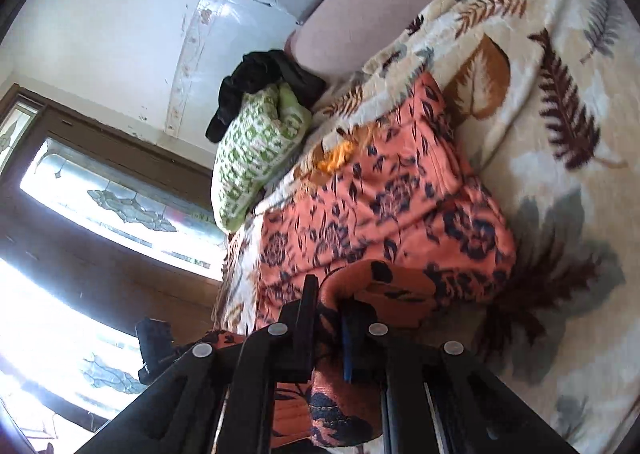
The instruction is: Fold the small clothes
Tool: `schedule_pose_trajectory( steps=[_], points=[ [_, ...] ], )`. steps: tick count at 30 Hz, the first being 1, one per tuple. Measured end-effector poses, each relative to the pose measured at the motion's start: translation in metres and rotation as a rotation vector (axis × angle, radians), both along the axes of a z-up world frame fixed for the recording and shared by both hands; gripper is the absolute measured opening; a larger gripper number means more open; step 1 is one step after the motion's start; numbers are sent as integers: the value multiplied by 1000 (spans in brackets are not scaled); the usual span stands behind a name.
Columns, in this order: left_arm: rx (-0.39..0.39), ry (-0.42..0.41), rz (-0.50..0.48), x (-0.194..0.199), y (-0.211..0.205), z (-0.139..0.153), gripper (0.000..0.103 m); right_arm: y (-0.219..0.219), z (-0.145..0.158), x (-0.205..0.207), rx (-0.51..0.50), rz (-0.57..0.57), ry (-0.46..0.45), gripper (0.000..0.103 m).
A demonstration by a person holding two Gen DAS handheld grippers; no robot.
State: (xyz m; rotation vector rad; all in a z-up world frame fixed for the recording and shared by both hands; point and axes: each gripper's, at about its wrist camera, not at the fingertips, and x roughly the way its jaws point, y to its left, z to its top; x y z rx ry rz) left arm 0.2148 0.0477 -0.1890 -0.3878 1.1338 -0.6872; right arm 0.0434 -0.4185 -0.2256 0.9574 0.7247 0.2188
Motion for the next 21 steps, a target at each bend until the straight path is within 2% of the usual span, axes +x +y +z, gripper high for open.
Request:
schedule_pose_trajectory(
  steps=[3,5,7,9,11,12,13,15,17,18,19,20,21],
  points=[
    [4,-4,31,72,-18,10,7,-29,6,55,-1,-81,-34,10],
    [33,-12,67,123,-32,6,8,-53,-1,94,18,-172,-49,10],
    [70,26,96,170,-49,-17,10,-78,-24,133,45,-274,0,13],
    [141,102,130,204,-60,-56,14,-100,-60,167,102,-323,83,14],
    [182,175,170,216,-60,-97,14,-115,-104,190,156,-334,186,16],
    [131,184,194,214,-54,-108,14,-119,-125,197,192,-340,220,14],
    [62,172,226,211,-45,-110,14,-122,-141,196,249,-352,211,14],
    [-27,166,251,205,-31,-107,14,-130,-155,183,374,-374,120,14],
    [-111,107,319,194,-12,-92,14,-137,-151,172,376,-382,75,14],
    [-111,63,372,186,-2,-82,22,-139,-145,167,352,-384,57,14],
    [-81,19,429,178,6,-70,37,-141,-137,161,325,-403,40,16],
    [-55,-21,469,168,12,-58,45,-143,-128,151,303,-437,17,30],
    [-51,-57,492,157,17,-47,49,-146,-119,142,300,-472,-16,69]
  ],
)
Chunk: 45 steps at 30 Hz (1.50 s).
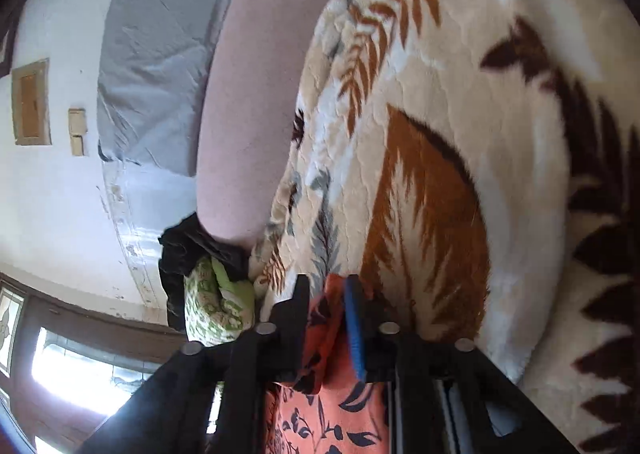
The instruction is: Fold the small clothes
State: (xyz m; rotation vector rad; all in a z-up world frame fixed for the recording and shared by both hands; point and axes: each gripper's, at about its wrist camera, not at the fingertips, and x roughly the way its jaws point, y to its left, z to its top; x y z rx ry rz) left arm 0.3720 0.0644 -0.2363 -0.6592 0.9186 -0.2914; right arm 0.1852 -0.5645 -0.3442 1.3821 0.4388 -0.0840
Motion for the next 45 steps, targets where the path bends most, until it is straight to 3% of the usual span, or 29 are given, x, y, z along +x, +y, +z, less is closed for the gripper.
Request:
schedule_pose_trajectory(
  steps=[1,2,4,5,6,8,11,13,15,18,20,21,23,27,29,31,34,38,40,45],
  points=[
    [3,-25,10,-12,2,10,49,-3,10,-10,-2,-37,-26,87],
    [12,-39,2,-24,1,17,50,-2,23,-20,-30,-86,-34,93],
    [49,-52,-46,-50,-13,26,54,10,55,-23,-161,-48,-29,90],
    [65,-56,-66,-63,-25,26,55,21,69,-19,-227,23,-3,82],
    [79,-61,-85,-75,-37,23,55,37,79,-13,-296,84,47,56],
    [110,-53,-120,-97,-63,11,55,76,85,7,-410,235,150,35],
    [148,41,-178,-106,-95,-27,55,132,66,33,-517,393,299,34],
    [176,105,-193,-100,-102,-49,55,150,50,53,-576,414,406,34],
    [165,91,-179,-99,-100,-51,55,151,37,77,-626,409,456,33],
    [118,108,-167,-96,-95,-51,56,139,45,124,-741,335,471,33],
    [63,125,-162,-97,-88,-52,56,134,59,143,-754,250,475,37],
    [35,136,-162,-96,-84,-52,56,138,69,151,-745,248,433,37],
    [-15,152,-167,-95,-77,-54,56,173,84,166,-739,365,310,37],
    [-38,156,-185,-98,-74,-53,55,288,79,169,-744,782,220,37],
    [-24,145,-198,-101,-75,-52,55,336,66,169,-734,931,219,37],
    [11,129,-227,-103,-78,-51,55,370,51,185,-715,994,231,37],
    [32,115,-243,-104,-80,-50,55,392,44,227,-752,893,241,37],
    [53,118,-246,-102,-82,-46,55,365,63,251,-626,644,125,37],
    [89,94,-231,-100,-82,-37,55,354,77,233,-647,634,96,37],
    [225,44,-144,-94,-78,-17,55,317,84,158,-771,690,181,37]
  ],
)
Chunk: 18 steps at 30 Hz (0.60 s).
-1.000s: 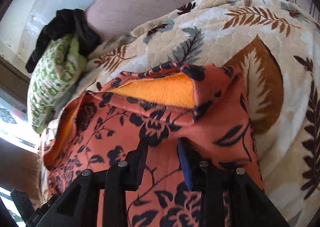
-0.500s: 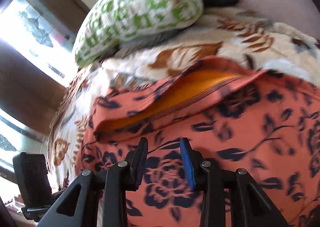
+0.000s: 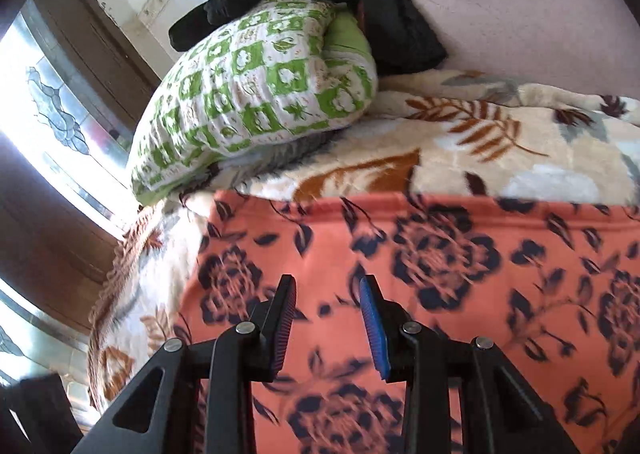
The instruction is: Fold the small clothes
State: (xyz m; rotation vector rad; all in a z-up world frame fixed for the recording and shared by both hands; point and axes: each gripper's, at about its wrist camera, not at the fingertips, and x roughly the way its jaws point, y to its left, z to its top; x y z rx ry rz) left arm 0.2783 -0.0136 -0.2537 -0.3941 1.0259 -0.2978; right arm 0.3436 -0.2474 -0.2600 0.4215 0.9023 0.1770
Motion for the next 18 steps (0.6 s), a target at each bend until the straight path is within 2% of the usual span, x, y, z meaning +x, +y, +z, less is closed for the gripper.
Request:
schedule_pose_trajectory(
  steps=[2,5,8,9,11,14,17,18],
  points=[
    [62,13,-4,1,-4,-5,55,-21,2,-37,-8,-23,-4,37],
    [230,-20,-46,-4,-21,-10,55,-45,-4,-91,-30,-77,2,37],
    [314,-37,-58,-10,-31,-10,55,-55,-39,-128,-91,-75,126,35],
    [315,-37,-54,-11,-30,-10,55,-58,-47,-139,-88,-71,128,35],
    [289,-36,-40,-12,-27,-7,55,-69,-39,-161,-30,-99,76,36],
    [254,-58,-38,-21,-26,2,55,-95,-29,-189,159,-176,35,38],
    [172,-3,-38,-29,-20,-1,56,-122,-38,-215,378,-295,21,80],
    [121,32,-25,-31,-14,-4,56,-130,-43,-223,436,-339,17,80]
  ],
)
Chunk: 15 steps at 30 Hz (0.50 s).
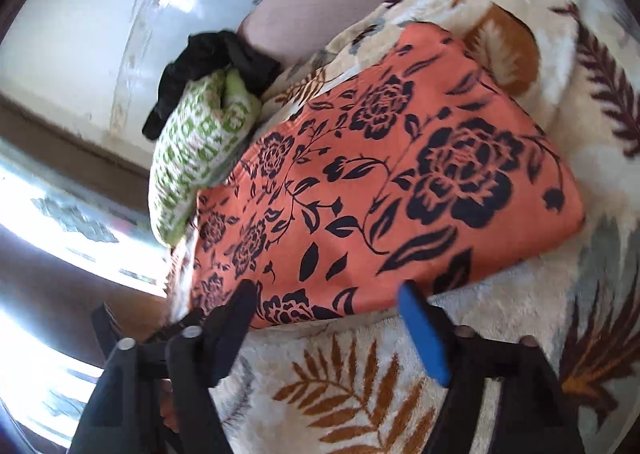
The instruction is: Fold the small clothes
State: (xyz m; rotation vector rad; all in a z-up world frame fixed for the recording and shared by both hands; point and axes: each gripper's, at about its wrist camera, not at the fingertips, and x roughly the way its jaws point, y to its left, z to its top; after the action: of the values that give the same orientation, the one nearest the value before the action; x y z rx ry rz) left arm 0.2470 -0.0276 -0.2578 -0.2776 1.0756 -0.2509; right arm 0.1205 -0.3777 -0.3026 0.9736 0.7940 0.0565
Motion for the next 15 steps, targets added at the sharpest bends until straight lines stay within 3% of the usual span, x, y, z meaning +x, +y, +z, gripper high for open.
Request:
schedule_pose_trajectory(
  steps=[3,10,15],
  points=[
    [-104,85,46,-6,14,-11,56,-16,-13,-11,123,-88,10,80],
    [-320,175,151,0,41,-35,56,-46,-53,-13,335,-273,47,80],
    [-414,154,193,14,42,-41,58,-56,-49,-2,317,-301,-46,78]
  ],
)
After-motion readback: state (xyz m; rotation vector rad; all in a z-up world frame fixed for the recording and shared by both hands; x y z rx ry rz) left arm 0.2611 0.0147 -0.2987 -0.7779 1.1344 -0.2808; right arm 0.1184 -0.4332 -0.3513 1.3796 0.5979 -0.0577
